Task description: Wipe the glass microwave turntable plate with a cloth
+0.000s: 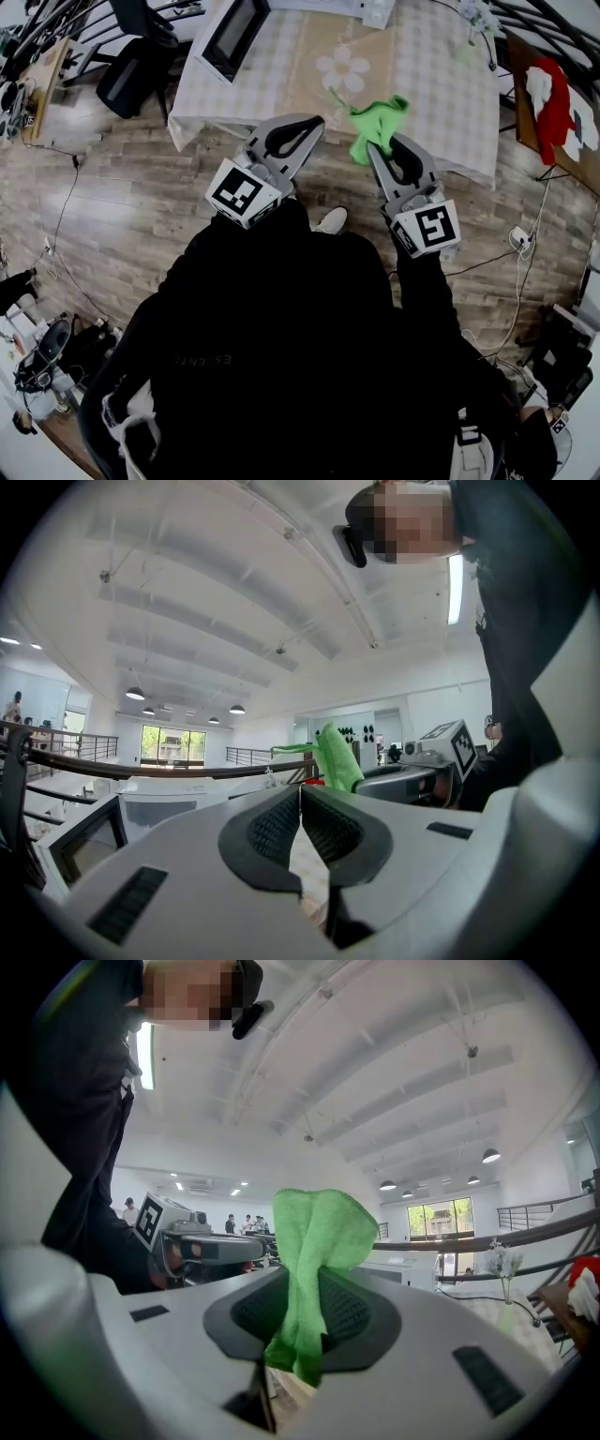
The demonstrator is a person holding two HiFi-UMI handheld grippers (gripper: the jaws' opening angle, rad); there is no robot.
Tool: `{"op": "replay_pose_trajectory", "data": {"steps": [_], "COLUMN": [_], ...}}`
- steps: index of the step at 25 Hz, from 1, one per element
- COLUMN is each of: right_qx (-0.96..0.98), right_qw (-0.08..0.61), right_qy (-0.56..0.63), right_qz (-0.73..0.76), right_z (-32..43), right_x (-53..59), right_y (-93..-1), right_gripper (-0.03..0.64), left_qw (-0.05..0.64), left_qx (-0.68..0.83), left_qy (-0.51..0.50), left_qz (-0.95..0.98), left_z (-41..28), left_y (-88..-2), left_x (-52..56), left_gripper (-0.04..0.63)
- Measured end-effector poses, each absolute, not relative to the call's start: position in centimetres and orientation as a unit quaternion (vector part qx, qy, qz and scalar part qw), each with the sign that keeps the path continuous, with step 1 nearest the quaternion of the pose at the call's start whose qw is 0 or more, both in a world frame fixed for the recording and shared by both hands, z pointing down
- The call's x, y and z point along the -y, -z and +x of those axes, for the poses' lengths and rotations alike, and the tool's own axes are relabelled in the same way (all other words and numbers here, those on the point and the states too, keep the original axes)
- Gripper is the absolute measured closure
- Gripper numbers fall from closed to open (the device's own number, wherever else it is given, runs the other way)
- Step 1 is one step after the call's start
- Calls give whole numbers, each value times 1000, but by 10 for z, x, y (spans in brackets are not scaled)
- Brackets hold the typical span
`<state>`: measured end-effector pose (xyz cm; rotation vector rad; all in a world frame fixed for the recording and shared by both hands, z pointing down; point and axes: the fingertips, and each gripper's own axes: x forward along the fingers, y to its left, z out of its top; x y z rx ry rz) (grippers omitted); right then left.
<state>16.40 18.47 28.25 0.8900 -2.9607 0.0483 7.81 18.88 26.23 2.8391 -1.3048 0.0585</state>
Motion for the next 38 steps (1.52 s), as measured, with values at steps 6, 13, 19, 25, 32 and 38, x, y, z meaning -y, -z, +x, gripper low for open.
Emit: {"op": "replay_pose_trajectory", "data": {"steps": [6, 13, 19, 25, 32, 38], "right_qx": [959, 958, 950, 944, 932, 922], "right_qw": [40, 63, 92, 120, 160, 188], "right_qy": [-21, -20, -30, -38, -47, -63], "right_qz": [278, 280, 297, 306, 322, 333], "right_z": [154, 133, 110, 78, 48, 34], "right_x": [-165, -118, -59, 0, 52, 81], "right_y": [-292, -301, -311, -320, -339, -364], "right_gripper": [509, 506, 506, 505, 505, 505], "left_qw": [17, 19, 24, 23, 38, 61], "left_qx": [421, 416, 405, 395, 381, 374], "left_qy": [-30, -19, -16, -10, -16, -24], "left_qz": [906, 909, 914, 918, 924, 925], "left_z": [71, 53, 28, -3, -34, -52], "left_y": [-269, -274, -282, -287, -304, -324], "left_x": [-171, -123, -66, -5, 47, 71], "left_gripper": [574, 574, 574, 574, 574, 574]}}
